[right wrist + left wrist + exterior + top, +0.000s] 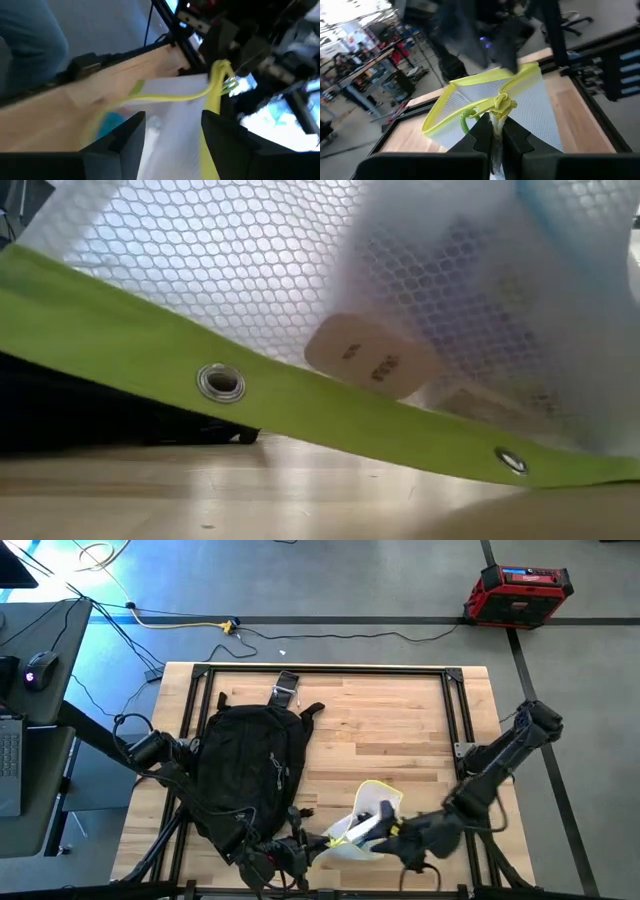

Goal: Unpack backpack
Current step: Close the green zip bag

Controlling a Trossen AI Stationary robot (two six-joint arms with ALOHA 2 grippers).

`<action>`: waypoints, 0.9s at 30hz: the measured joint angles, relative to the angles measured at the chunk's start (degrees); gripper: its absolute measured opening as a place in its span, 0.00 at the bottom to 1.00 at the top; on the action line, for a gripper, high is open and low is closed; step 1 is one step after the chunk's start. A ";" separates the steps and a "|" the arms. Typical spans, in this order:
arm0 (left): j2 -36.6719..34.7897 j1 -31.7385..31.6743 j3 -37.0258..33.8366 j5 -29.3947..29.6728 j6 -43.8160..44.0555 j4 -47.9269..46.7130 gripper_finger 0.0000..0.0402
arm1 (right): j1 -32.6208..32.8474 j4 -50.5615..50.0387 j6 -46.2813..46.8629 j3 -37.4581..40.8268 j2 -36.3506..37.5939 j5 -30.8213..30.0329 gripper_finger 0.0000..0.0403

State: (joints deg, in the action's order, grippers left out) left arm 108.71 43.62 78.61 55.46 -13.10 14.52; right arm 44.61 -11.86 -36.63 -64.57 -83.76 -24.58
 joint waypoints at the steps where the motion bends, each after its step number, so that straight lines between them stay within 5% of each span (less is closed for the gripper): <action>1: 0.06 0.02 0.00 -0.93 -0.45 -0.33 0.00 | -1.02 0.52 -2.78 -0.55 -0.58 0.54 0.43; 12: 0.51 -0.76 0.02 -10.11 0.06 -1.74 0.00 | -4.49 0.99 -23.38 -10.85 -11.74 0.13 0.35; 18: 0.55 -0.79 0.02 -10.23 1.48 -2.95 0.00 | -4.48 3.80 -26.60 -14.12 -18.88 -8.97 0.35; 27: 0.55 -0.83 0.02 -11.55 2.49 -3.06 0.00 | -3.93 3.93 -29.35 -17.60 -19.04 -8.41 0.32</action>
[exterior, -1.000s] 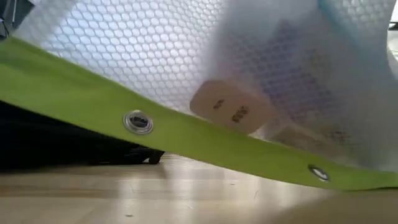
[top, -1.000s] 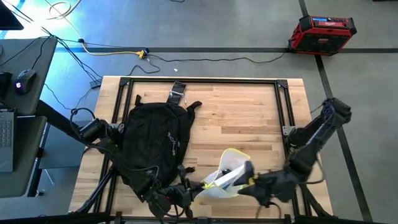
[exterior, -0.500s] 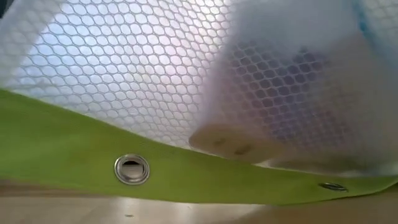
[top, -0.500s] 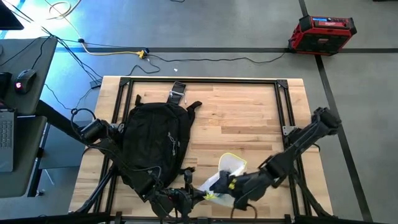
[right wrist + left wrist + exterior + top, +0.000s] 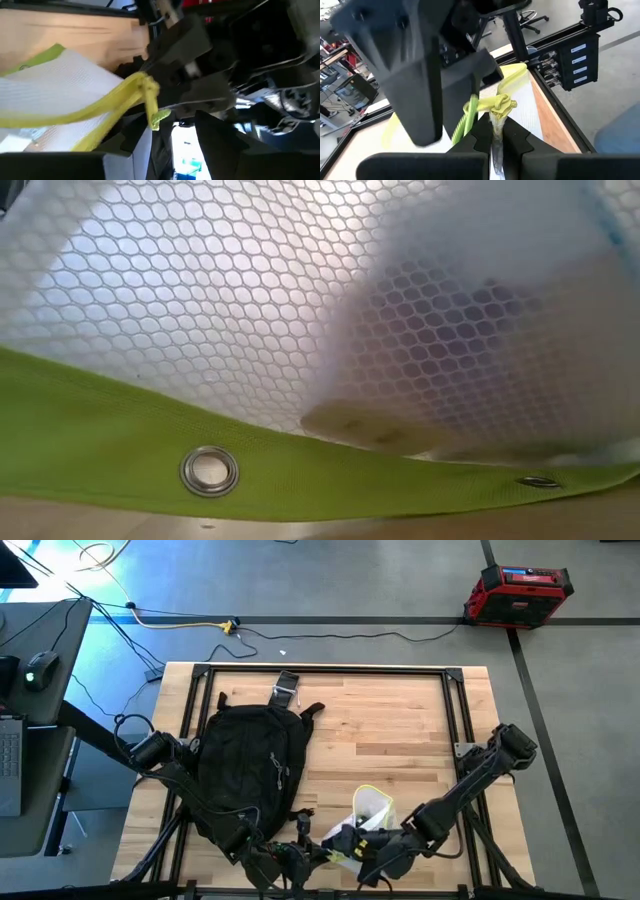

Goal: Unpack backpack
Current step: Close the green zip bag

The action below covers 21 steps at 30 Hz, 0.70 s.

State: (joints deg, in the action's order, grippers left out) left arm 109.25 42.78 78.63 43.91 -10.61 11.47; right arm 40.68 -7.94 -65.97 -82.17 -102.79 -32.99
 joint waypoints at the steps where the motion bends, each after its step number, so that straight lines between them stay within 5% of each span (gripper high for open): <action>1: 0.00 0.00 0.00 -0.12 0.02 0.02 0.00 | 0.15 -0.12 -0.07 -0.21 0.06 1.44 0.31; 10: 0.11 -0.01 0.00 -0.01 0.95 -0.20 0.00 | 0.66 -2.94 1.50 -0.30 0.10 3.88 0.06; 21: 0.11 1.92 0.04 8.35 -0.54 -1.02 0.00 | 7.11 -6.83 5.04 -0.28 0.19 -17.97 0.00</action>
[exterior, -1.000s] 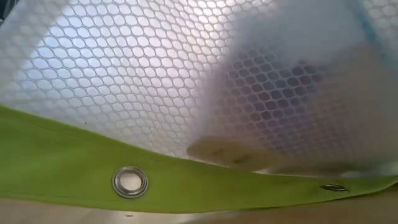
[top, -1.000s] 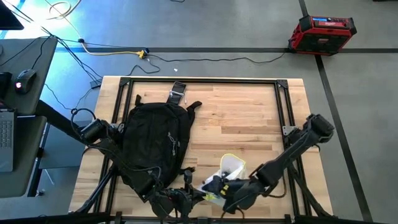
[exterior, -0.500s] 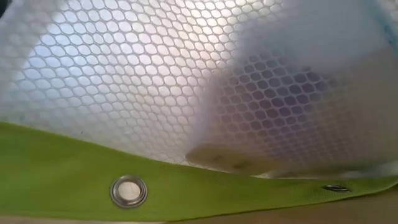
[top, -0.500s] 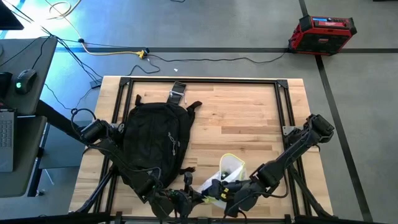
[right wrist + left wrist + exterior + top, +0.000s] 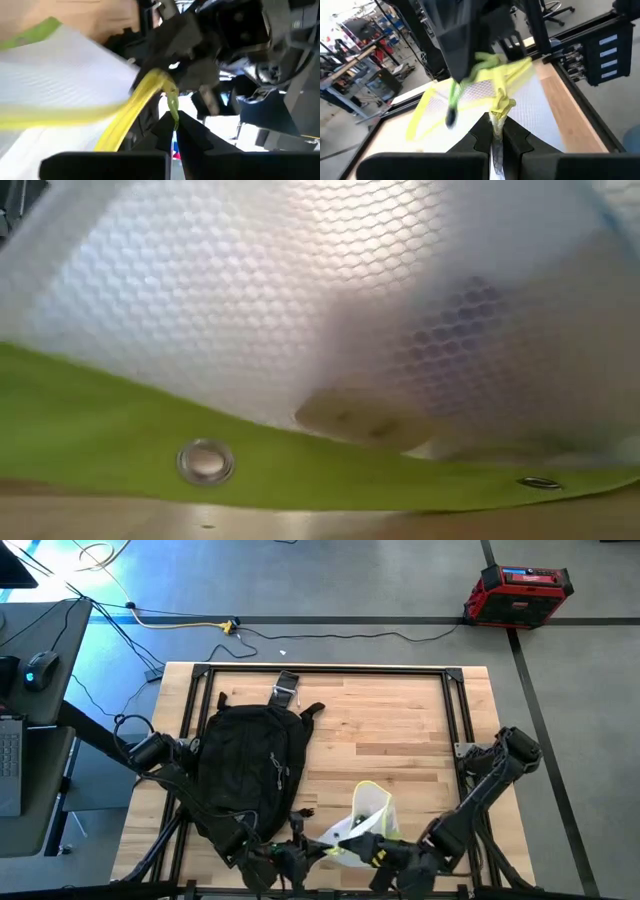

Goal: Unpack backpack
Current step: Close the green zip bag

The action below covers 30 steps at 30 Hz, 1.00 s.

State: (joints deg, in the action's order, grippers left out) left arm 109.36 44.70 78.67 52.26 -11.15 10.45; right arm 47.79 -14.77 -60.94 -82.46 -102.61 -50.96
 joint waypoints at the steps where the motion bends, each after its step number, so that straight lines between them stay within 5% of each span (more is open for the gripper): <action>1: 0.00 0.29 0.00 -0.04 -0.07 0.21 0.00 | 0.41 -1.80 1.80 0.00 0.02 -0.68 0.00; 7: -0.39 1.19 0.00 1.05 -1.72 2.20 0.00 | 0.66 -12.44 12.73 0.00 -0.05 -5.81 0.00; 15: -0.42 1.53 0.00 2.05 -2.50 2.74 0.00 | 2.15 -12.85 12.62 0.00 0.56 -9.05 0.00; 26: -0.55 5.08 2.56 7.09 -7.22 2.79 0.00 | 5.26 -32.11 32.97 0.07 3.01 -13.99 0.00; 30: -0.55 4.42 2.56 7.45 -7.05 2.78 0.00 | 5.68 -27.52 33.77 0.09 3.01 -13.21 0.00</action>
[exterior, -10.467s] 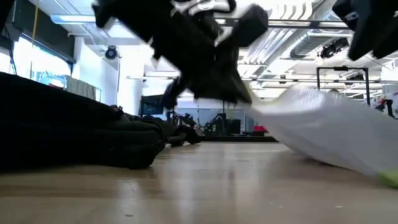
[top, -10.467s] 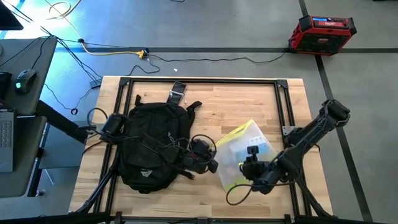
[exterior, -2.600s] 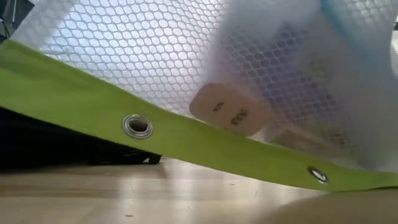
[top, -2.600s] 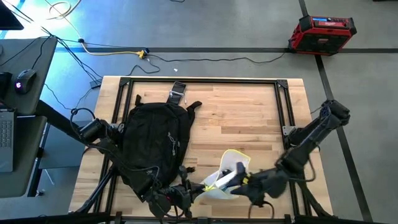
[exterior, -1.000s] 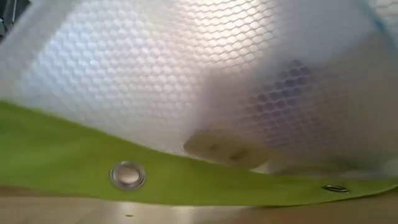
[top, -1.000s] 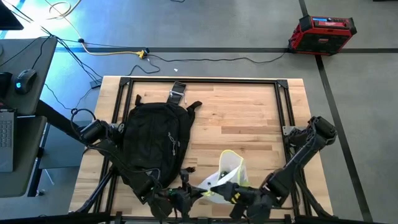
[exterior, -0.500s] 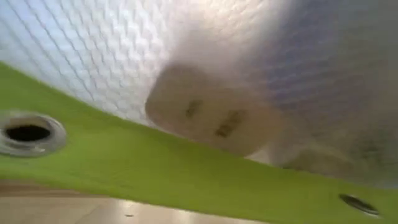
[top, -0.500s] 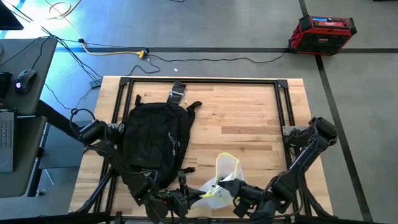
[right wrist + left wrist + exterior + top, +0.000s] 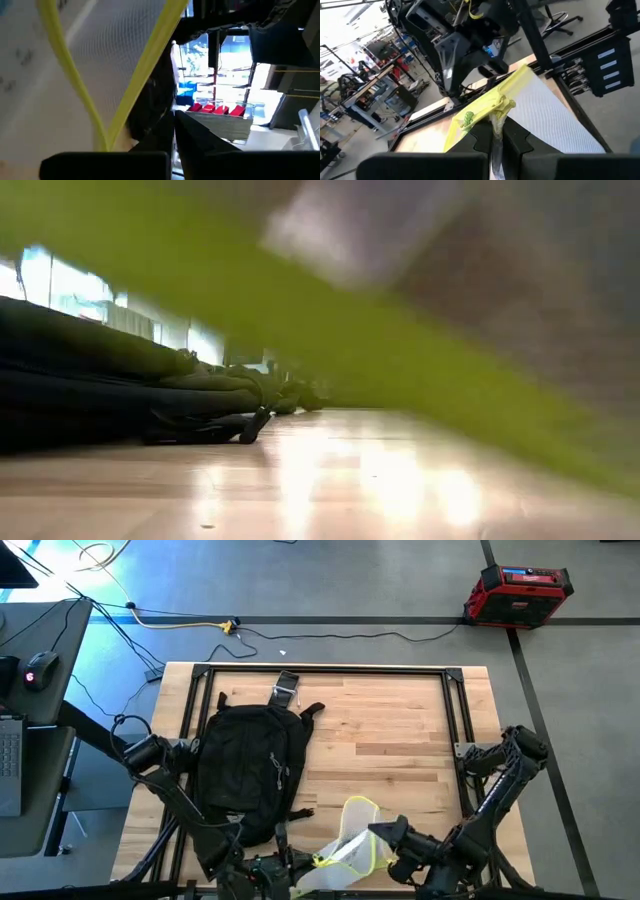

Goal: Unpack backpack
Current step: Close the green zip bag

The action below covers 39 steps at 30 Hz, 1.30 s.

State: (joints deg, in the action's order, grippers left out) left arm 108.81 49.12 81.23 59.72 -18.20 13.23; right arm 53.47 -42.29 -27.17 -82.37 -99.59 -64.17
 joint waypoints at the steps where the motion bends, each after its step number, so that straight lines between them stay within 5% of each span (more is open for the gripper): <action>1: 0.00 -0.41 0.00 -0.69 0.49 0.00 0.00 | -0.06 2.21 -1.22 -0.02 0.07 1.37 0.00; 10: 0.00 -4.32 0.00 -8.94 7.90 -3.19 0.00 | -3.81 22.60 -24.89 -0.09 1.16 23.64 0.08; 20: 0.00 -5.66 0.00 -11.83 12.15 -5.38 0.00 | -9.44 28.09 -44.62 -0.09 0.65 34.31 0.36; 24: 0.00 -5.66 0.00 -12.45 12.18 -5.64 0.00 | -10.36 28.58 -52.58 -0.09 -1.53 34.93 0.37; 31: -0.08 -5.69 0.00 -11.79 13.58 -6.07 0.00 | -9.65 33.13 -67.00 -0.06 -3.58 27.08 0.33; 39: 0.02 -5.69 0.12 -13.19 13.69 -7.10 0.00 | -6.82 37.15 -51.23 -0.02 -3.20 24.12 0.32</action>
State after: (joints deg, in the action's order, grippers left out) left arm 108.84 43.43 81.36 46.53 -4.51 6.13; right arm 46.66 -5.14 -78.40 -82.39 -102.79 -40.05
